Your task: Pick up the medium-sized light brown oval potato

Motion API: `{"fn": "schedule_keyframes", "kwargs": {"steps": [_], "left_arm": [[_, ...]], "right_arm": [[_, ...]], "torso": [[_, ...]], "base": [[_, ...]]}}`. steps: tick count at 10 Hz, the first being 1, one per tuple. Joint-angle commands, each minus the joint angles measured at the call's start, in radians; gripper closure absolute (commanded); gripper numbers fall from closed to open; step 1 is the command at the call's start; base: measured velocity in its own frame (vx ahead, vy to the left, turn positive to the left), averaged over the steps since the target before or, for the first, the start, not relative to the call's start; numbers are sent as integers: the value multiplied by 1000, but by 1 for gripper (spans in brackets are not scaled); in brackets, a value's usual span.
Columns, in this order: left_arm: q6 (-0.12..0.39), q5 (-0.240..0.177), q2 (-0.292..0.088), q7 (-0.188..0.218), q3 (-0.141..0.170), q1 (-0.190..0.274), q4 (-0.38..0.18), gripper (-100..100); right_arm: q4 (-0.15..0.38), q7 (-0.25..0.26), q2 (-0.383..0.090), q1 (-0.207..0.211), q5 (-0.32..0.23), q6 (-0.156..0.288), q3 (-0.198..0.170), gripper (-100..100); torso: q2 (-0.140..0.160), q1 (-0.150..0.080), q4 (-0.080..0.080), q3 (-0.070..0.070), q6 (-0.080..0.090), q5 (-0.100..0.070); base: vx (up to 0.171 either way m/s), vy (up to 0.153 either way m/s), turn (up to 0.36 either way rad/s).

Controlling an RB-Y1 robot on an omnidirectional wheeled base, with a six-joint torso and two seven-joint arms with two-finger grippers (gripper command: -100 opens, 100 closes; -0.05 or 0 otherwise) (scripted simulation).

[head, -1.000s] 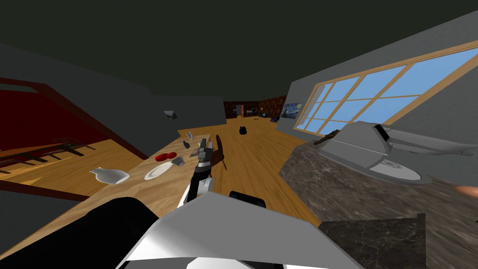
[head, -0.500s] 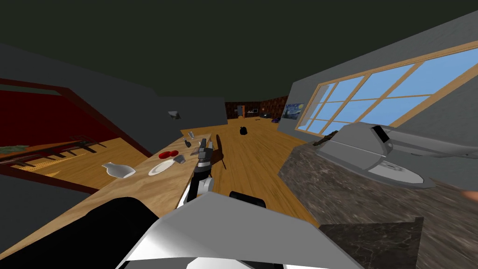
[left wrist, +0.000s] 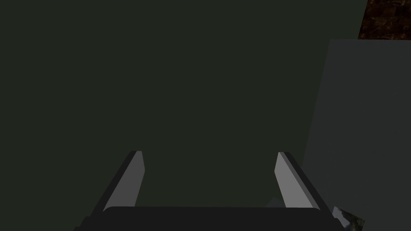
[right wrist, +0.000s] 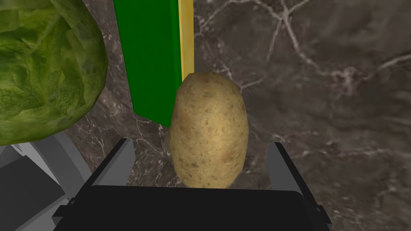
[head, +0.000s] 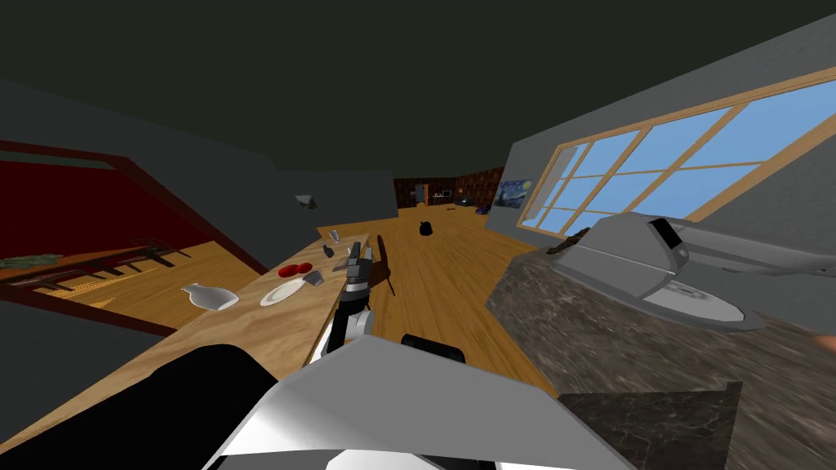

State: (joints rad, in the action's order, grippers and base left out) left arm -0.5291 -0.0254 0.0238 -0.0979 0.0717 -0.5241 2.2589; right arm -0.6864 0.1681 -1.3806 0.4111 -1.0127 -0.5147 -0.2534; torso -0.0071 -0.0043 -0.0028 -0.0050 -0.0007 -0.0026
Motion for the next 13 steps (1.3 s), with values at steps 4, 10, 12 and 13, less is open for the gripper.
{"fn": "schedule_keyframes", "kwargs": {"steps": [4,10,12,13], "left_arm": [[0,0,0,0,0,0,0,0],[0,0,0,0,0,0,0,0],[0,0,0,0,0,0,0,0],[0,0,0,0,0,0,0,0]], "right_arm": [[38,-85,19,-25,-4,33,-56,-100],[48,-107,26,-30,-3,42,-70,100],[48,-107,26,-29,-3,42,-70,100],[48,-107,27,-29,-3,41,-71,0]], "torso": [[10,-2,2,6,0,0],[1,-2,0,0,0,0],[0,-2,0,0,0,0],[-1,-2,0,0,0,0]], "base": [[-135,-24,224],[-46,-10,61],[0,0,0],[0,0,0]]}}
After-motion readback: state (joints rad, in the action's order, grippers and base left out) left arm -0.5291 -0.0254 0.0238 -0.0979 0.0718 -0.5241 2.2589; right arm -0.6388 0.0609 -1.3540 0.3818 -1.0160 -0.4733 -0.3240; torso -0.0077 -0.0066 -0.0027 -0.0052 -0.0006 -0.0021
